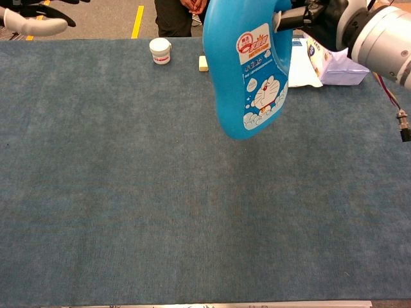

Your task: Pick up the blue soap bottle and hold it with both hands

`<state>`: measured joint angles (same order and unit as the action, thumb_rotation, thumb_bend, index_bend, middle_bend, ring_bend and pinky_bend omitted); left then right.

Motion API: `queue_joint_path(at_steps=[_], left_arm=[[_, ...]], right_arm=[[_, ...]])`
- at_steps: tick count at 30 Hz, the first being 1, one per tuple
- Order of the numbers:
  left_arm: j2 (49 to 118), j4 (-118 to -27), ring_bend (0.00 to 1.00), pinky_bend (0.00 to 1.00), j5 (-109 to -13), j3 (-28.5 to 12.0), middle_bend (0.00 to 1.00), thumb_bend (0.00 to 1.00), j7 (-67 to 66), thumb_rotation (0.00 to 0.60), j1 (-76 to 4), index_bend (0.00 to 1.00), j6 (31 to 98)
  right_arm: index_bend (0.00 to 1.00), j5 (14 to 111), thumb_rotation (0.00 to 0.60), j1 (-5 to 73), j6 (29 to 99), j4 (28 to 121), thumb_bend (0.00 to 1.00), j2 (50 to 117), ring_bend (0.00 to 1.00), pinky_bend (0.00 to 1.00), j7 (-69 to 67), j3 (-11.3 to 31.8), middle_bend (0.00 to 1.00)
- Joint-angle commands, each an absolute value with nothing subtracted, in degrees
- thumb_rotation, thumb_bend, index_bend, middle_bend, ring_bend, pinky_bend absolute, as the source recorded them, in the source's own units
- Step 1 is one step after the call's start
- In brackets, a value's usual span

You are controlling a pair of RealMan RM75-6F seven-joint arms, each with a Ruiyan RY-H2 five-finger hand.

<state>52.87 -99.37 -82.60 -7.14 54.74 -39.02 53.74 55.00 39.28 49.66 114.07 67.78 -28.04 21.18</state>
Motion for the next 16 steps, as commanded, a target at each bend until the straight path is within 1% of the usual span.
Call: queue_joint_path(at_steps=[1,9,13,16], left_arm=[[56.1,-98.8,0.12,0.24,-81.0,-5.1,0.21,0.31,36.2,0.6,-34.3,0.27,60.6],[61.1,-98.1,0.12,0.24,-81.9,-3.4,0.21,0.31,18.1,0.6,-28.3,0.27,70.5],[62.4,-98.2,0.12,0.24,-82.2,-3.2,0.21,0.31,15.4,0.6,-26.5,0.27,72.8],[62.5,-98.6,0.12,0.24,-82.4,-3.2,0.21,0.31,15.1,0.6,-25.8,0.27,73.1]], right_arm=[[0.74,58.5,0.6,36.4,50.9,114.9,0.56,66.8,0.49,0.54,-30.4,20.1,0.58],[0.74,64.7,0.6,31.8,52.9,115.5,0.56,64.9,0.49,0.54,-35.4,19.0,0.58],[0.74,66.6,0.6,30.7,53.1,115.8,0.56,63.7,0.49,0.54,-37.0,18.9,0.58],[0.74,67.5,0.6,30.3,53.1,115.9,0.56,63.2,0.49,0.54,-37.7,18.7,0.58]])
